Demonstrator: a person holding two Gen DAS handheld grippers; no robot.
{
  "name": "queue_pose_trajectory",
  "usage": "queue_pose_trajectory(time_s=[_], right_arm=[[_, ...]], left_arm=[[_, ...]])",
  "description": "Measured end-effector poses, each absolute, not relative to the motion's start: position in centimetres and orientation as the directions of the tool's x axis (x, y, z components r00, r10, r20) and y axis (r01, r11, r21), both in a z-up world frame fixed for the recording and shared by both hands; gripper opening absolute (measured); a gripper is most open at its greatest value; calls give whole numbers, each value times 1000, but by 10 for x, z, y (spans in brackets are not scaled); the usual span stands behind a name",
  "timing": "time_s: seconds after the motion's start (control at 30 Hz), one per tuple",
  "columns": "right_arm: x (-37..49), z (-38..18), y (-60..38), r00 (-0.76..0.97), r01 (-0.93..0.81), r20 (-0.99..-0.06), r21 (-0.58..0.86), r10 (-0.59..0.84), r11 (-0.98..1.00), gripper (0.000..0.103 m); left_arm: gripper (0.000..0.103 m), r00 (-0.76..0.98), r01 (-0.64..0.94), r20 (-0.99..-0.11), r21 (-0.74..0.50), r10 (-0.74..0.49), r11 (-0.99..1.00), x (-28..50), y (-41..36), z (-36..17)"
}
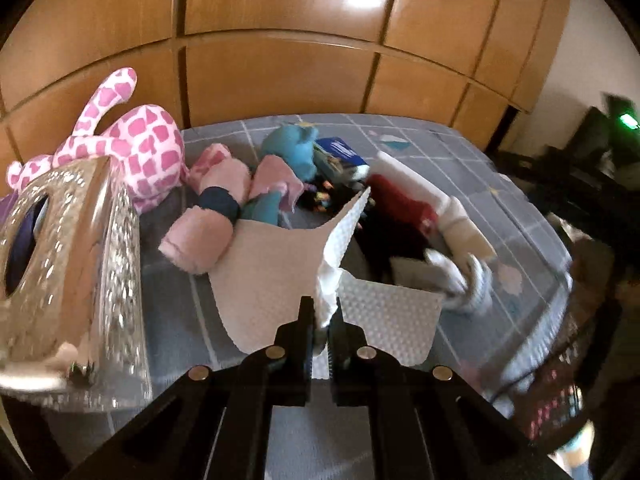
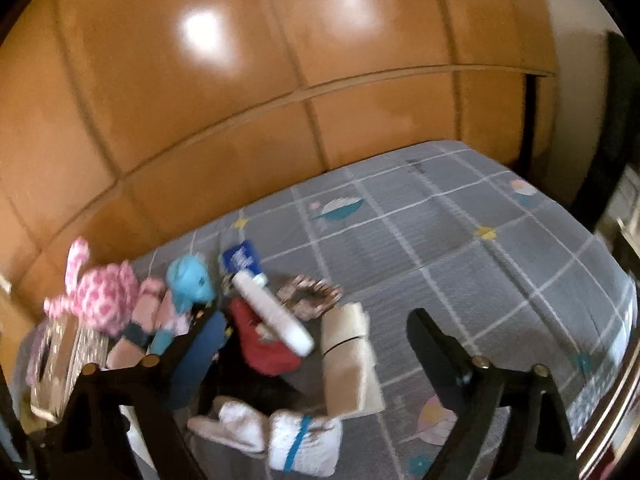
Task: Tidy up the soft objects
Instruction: 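Lift the tissue paper with the left gripper while the right gripper grasps the pink fuzzy roll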
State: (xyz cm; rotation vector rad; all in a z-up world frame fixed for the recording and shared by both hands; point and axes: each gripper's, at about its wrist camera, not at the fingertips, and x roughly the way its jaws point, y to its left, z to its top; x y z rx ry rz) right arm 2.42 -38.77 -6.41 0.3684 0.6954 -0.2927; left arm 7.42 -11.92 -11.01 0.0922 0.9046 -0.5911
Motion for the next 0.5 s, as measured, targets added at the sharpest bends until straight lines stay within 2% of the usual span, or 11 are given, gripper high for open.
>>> queue_pose_trajectory(time_s=[0.1, 0.27, 0.5], right_arm=[[38, -71, -371, 708, 283, -706, 239, -34, 929, 84], [59, -88, -328, 637, 102, -744, 338, 200, 936, 83], [92, -99, -270, 542, -29, -759, 413, 362, 910, 73]], left_arm=[[6, 464, 540, -757, -170, -461, 824, 60, -112, -108], [6, 465, 583, -749, -143, -473, 800, 38, -102, -110], [5, 448, 639, -732, -139, -513, 757, 14, -89, -113]])
